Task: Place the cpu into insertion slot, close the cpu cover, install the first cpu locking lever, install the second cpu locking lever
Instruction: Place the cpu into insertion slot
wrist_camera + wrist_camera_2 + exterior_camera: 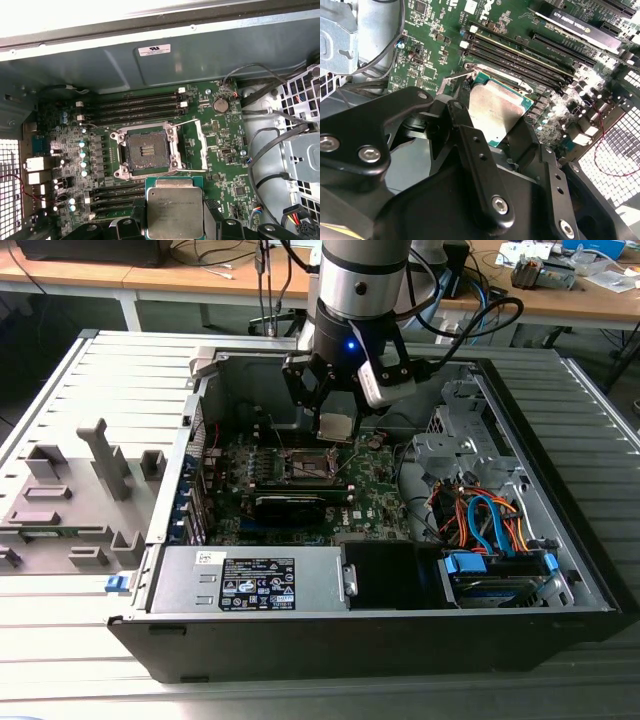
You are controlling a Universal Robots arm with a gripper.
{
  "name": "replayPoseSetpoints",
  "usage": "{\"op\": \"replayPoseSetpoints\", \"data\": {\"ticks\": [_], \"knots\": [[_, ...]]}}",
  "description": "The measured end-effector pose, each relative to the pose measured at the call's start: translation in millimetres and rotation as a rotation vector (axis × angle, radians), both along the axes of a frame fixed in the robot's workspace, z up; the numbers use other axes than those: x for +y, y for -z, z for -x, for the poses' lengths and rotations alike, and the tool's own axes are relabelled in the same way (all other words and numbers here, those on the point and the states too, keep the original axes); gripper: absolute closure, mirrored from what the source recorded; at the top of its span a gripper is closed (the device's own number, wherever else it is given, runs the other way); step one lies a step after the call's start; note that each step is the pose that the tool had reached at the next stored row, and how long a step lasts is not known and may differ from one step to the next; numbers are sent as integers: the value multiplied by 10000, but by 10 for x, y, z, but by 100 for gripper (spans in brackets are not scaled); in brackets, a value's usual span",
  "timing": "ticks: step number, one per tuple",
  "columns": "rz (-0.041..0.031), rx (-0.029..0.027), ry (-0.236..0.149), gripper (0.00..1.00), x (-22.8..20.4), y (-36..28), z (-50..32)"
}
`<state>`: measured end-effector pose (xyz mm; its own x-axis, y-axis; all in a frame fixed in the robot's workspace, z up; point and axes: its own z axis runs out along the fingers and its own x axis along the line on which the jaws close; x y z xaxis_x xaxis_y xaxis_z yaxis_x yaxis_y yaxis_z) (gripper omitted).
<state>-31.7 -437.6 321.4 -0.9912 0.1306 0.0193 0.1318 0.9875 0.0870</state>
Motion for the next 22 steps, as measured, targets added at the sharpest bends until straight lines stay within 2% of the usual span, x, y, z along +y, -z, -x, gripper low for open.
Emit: {"op": "replayPoseSetpoints", "data": {"ticks": [22], "knots": [[-1, 0, 353, 45, 0, 0, 0]]}}
